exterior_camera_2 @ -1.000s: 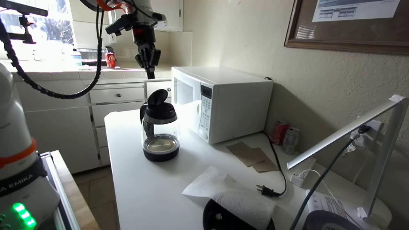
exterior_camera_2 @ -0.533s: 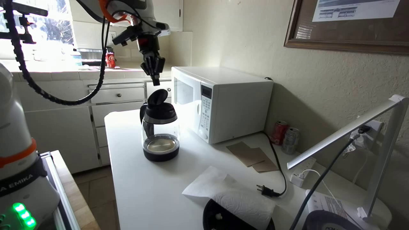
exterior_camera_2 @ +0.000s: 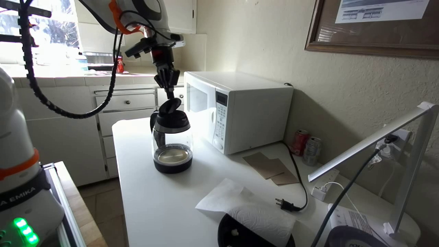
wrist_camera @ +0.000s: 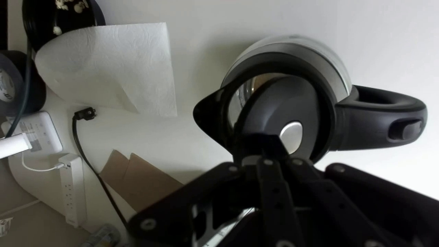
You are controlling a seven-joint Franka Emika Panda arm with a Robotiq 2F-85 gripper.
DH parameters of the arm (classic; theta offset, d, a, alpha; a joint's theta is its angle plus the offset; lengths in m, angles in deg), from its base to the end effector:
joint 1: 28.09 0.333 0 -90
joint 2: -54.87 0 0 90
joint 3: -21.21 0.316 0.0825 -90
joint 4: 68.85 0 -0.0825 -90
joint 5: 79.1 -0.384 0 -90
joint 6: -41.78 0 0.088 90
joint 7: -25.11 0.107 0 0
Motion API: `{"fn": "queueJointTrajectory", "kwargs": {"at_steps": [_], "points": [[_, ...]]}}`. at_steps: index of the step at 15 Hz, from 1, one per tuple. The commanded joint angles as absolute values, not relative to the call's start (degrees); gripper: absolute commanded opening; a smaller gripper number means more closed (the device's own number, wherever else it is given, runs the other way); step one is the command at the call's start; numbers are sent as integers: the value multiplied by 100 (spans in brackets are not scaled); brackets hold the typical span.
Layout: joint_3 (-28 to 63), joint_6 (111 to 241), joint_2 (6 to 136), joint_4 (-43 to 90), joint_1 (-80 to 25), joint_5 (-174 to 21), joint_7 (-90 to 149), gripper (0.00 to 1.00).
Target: Close the kettle
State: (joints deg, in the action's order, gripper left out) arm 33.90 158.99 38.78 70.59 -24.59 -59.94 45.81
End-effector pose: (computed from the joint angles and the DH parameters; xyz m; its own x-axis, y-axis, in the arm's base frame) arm 0.4235 0.1047 0.4022 0.9968 0.0778 -0.0175 0.0789 -0.9299 0.3594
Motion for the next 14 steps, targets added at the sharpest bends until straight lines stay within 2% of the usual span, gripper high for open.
{"fn": "queueJointTrajectory", "kwargs": {"at_steps": [1,14], "points": [[3332,16123,4055,7169,-2488,-5745,4775,0],[2724,17542,4283,7683,-2666,-6461,4624,0]]}}
